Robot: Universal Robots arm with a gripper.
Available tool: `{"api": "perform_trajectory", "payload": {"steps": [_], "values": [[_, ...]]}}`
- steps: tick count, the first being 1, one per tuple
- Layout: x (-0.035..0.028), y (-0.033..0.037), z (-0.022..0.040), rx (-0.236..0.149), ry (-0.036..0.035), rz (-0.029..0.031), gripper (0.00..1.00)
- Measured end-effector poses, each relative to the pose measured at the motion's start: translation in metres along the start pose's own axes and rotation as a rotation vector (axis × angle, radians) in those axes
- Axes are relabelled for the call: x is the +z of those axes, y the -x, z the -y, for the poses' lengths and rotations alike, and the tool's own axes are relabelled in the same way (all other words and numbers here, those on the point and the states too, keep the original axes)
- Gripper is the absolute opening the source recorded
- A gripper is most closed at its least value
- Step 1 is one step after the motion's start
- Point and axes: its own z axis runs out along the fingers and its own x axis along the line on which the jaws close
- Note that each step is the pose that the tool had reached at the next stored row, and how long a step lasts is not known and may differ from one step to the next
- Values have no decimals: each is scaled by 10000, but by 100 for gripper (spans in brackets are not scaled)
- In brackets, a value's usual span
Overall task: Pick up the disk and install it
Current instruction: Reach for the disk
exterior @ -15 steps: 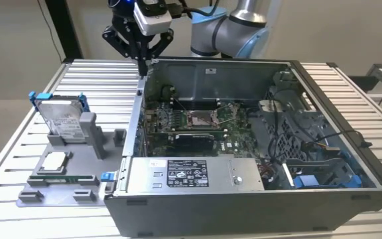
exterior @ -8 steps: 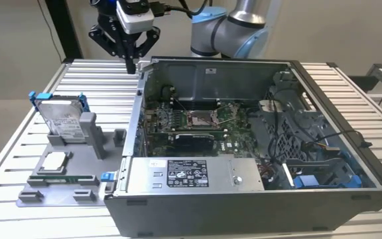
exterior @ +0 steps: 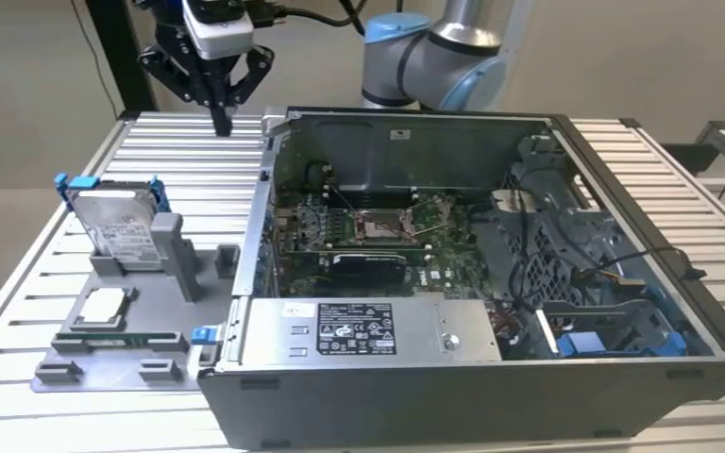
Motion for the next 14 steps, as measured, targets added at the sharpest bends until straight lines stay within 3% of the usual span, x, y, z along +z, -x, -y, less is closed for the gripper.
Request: {"api": "perform_trajectory", "payload": {"steps": [6, 14], "values": [[8, -230, -75, 0, 0, 0, 0], [24, -550, -52, -48, 4, -2, 0]]}}
